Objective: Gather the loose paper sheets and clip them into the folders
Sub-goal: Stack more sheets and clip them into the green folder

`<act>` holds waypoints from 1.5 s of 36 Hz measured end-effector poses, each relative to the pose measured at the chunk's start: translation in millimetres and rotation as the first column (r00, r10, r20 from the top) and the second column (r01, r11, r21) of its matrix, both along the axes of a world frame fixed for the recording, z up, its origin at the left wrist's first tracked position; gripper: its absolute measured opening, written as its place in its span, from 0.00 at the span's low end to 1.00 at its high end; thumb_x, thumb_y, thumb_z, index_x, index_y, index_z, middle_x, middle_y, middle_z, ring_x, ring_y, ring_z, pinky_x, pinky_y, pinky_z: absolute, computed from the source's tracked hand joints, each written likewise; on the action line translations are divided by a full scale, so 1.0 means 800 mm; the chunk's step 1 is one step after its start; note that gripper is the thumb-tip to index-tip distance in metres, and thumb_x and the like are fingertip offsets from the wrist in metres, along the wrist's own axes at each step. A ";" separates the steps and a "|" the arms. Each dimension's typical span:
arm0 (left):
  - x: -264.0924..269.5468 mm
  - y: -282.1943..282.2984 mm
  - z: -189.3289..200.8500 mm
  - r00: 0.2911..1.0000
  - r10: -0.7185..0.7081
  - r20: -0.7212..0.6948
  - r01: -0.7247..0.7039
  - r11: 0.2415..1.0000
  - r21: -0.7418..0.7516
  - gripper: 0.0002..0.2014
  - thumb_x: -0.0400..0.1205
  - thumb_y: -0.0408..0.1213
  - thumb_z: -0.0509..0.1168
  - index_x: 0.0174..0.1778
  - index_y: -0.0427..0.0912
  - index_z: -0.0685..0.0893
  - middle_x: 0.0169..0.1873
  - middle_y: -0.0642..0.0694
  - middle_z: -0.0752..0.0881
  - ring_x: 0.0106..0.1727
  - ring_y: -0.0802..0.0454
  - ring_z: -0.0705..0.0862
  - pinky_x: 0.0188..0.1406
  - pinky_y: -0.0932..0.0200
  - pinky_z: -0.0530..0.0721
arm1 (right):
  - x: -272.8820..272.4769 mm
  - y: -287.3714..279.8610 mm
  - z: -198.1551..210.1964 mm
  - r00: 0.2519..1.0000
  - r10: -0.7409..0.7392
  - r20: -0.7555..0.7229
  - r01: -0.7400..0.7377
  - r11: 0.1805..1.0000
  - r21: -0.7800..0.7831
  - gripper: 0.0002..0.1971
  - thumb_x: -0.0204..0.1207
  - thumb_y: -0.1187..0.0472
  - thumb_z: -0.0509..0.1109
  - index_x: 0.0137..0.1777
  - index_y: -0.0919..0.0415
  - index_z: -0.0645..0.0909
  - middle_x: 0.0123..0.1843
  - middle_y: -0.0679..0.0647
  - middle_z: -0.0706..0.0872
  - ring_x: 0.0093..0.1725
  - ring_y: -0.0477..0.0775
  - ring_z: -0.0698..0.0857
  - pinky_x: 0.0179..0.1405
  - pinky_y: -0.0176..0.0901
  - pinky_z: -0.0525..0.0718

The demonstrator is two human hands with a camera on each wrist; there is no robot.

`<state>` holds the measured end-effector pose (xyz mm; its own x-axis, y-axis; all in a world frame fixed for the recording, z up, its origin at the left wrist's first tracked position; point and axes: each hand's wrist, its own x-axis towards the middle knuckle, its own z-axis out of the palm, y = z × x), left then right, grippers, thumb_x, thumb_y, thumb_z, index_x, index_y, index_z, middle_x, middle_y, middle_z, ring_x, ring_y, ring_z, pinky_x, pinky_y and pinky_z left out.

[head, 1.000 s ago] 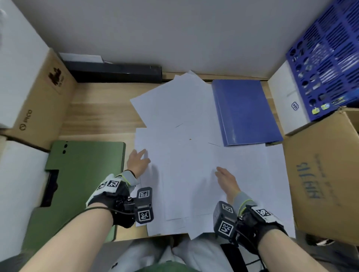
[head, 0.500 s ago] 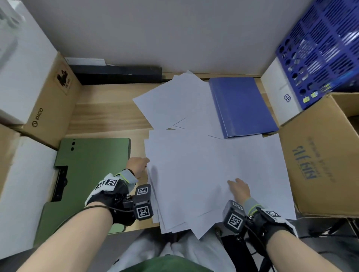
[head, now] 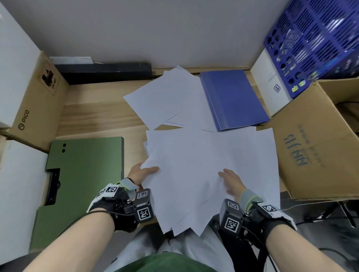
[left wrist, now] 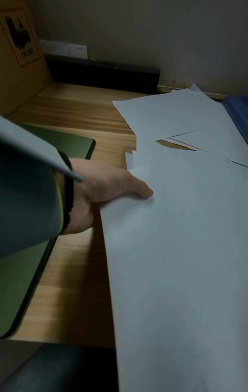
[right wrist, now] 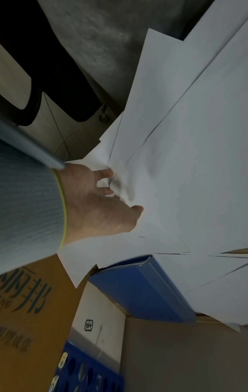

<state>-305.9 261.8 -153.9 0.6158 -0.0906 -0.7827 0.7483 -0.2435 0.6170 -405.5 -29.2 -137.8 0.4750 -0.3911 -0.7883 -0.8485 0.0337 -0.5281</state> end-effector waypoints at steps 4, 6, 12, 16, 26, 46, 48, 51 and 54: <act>-0.009 -0.003 -0.004 1.000 0.023 0.011 -0.023 0.999 -0.025 0.15 0.74 0.31 0.75 0.55 0.38 0.83 0.45 0.41 0.88 0.39 0.45 0.87 0.32 0.57 0.84 | -0.004 0.002 -0.003 1.000 0.007 0.014 -0.007 1.000 -0.026 0.26 0.84 0.56 0.61 0.81 0.57 0.64 0.81 0.53 0.65 0.79 0.57 0.66 0.76 0.53 0.67; -0.011 -0.004 -0.005 1.000 0.011 0.010 -0.010 0.999 -0.038 0.13 0.74 0.31 0.74 0.54 0.40 0.84 0.45 0.42 0.88 0.40 0.46 0.86 0.34 0.57 0.84 | -0.005 0.001 -0.003 1.000 0.026 0.012 -0.025 0.999 -0.040 0.25 0.84 0.56 0.60 0.81 0.57 0.64 0.81 0.54 0.65 0.79 0.57 0.66 0.77 0.53 0.66; -0.006 -0.009 -0.003 0.995 -0.033 0.090 0.037 0.998 -0.049 0.08 0.75 0.30 0.74 0.47 0.43 0.87 0.45 0.42 0.89 0.44 0.43 0.87 0.46 0.52 0.86 | -0.006 -0.006 -0.002 1.000 0.012 0.013 -0.011 0.998 -0.069 0.25 0.84 0.59 0.62 0.79 0.60 0.66 0.80 0.55 0.68 0.78 0.57 0.68 0.76 0.50 0.67; -0.001 -0.015 -0.002 0.990 -0.077 0.118 0.082 0.996 -0.039 0.09 0.76 0.30 0.72 0.51 0.42 0.84 0.56 0.38 0.88 0.47 0.42 0.87 0.50 0.51 0.85 | -0.004 -0.005 -0.002 1.000 -0.014 0.013 0.015 0.997 -0.075 0.24 0.83 0.59 0.62 0.78 0.59 0.68 0.80 0.55 0.69 0.77 0.58 0.69 0.75 0.50 0.67; 0.041 0.026 0.025 0.946 0.119 0.300 -0.141 0.989 0.051 0.21 0.79 0.29 0.69 0.67 0.45 0.77 0.59 0.45 0.83 0.55 0.46 0.83 0.56 0.54 0.79 | 0.016 0.007 0.008 1.000 0.011 -0.011 -0.012 0.997 -0.076 0.25 0.85 0.60 0.60 0.81 0.63 0.63 0.81 0.57 0.65 0.79 0.59 0.66 0.74 0.49 0.65; -0.057 0.203 -0.041 0.935 0.355 0.004 -0.351 0.922 0.162 0.17 0.81 0.31 0.66 0.65 0.31 0.76 0.63 0.37 0.80 0.60 0.39 0.80 0.61 0.47 0.77 | 0.095 0.154 0.015 0.957 0.290 -0.019 -0.277 0.932 0.235 0.11 0.85 0.56 0.61 0.43 0.61 0.71 0.35 0.54 0.75 0.27 0.49 0.78 0.21 0.37 0.78; -0.069 0.213 -0.040 0.951 0.308 -0.024 -0.301 0.941 0.152 0.15 0.81 0.31 0.67 0.63 0.32 0.78 0.59 0.38 0.82 0.59 0.39 0.81 0.60 0.47 0.79 | 0.097 0.159 0.007 0.954 0.300 -0.029 -0.288 0.935 0.206 0.13 0.83 0.55 0.63 0.40 0.61 0.72 0.30 0.54 0.73 0.22 0.49 0.73 0.17 0.34 0.72; -0.074 0.219 -0.037 0.980 0.195 -0.036 -0.187 0.970 0.158 0.08 0.79 0.29 0.68 0.53 0.35 0.80 0.51 0.39 0.82 0.52 0.43 0.82 0.55 0.52 0.78 | 0.095 0.160 0.003 0.929 0.370 -0.024 -0.356 0.907 0.223 0.10 0.82 0.57 0.64 0.46 0.65 0.73 0.29 0.55 0.73 0.22 0.53 0.72 0.18 0.33 0.69; -0.070 0.216 -0.026 0.988 0.143 -0.053 -0.133 0.977 0.164 0.07 0.77 0.21 0.66 0.48 0.32 0.81 0.46 0.37 0.82 0.43 0.46 0.80 0.48 0.55 0.76 | 0.089 0.164 0.008 0.904 0.428 -0.002 -0.418 0.885 0.205 0.04 0.82 0.65 0.63 0.47 0.62 0.78 0.36 0.55 0.84 0.31 0.51 0.84 0.18 0.31 0.77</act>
